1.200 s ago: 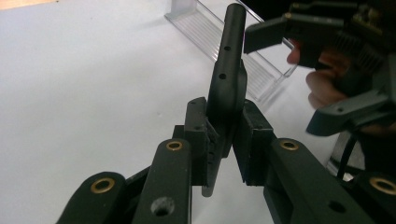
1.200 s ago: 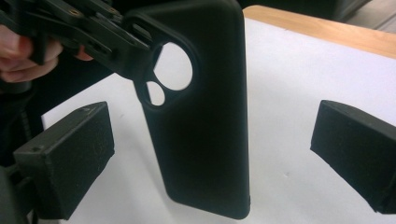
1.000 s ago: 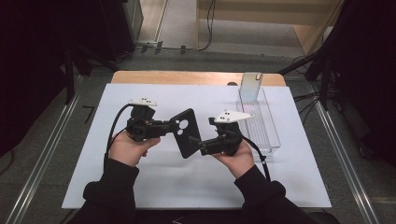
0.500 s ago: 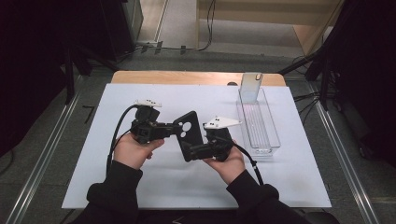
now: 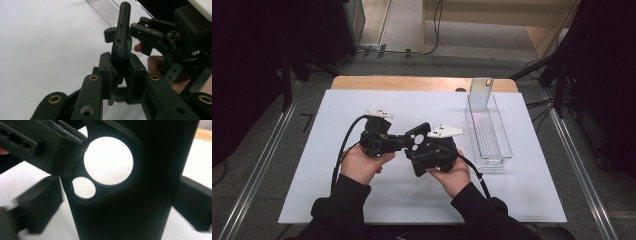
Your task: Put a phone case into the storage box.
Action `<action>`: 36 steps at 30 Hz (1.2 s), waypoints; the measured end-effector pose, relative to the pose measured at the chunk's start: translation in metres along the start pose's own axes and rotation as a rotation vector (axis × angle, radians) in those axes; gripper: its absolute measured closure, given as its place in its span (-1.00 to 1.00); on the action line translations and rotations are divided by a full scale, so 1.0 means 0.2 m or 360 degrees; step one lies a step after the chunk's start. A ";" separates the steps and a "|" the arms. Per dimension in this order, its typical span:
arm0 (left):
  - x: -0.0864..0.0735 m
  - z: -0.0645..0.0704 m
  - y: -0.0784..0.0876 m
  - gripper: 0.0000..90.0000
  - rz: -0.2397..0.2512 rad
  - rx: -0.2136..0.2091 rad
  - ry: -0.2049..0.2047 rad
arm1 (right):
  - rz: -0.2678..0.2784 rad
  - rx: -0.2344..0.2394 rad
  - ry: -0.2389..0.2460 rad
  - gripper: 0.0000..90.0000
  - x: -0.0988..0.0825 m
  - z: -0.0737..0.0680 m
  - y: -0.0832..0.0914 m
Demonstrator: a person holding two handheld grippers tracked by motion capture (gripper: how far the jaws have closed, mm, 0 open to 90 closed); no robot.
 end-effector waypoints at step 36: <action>-0.04 -0.06 0.07 -0.26 0.0019 -0.0149 -0.0159 | -0.0027 -0.0036 -0.0058 -0.71 0.03 0.19 0.06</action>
Point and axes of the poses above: each handheld gripper's, and its own axes: y roughly backward along the jaws, x roughly out of its top, z roughly to its right, the point moved 6 cm from there along -y, roughly forward along the jaws, and after that the axes turned 2 degrees about z, right-handed, at the moved point
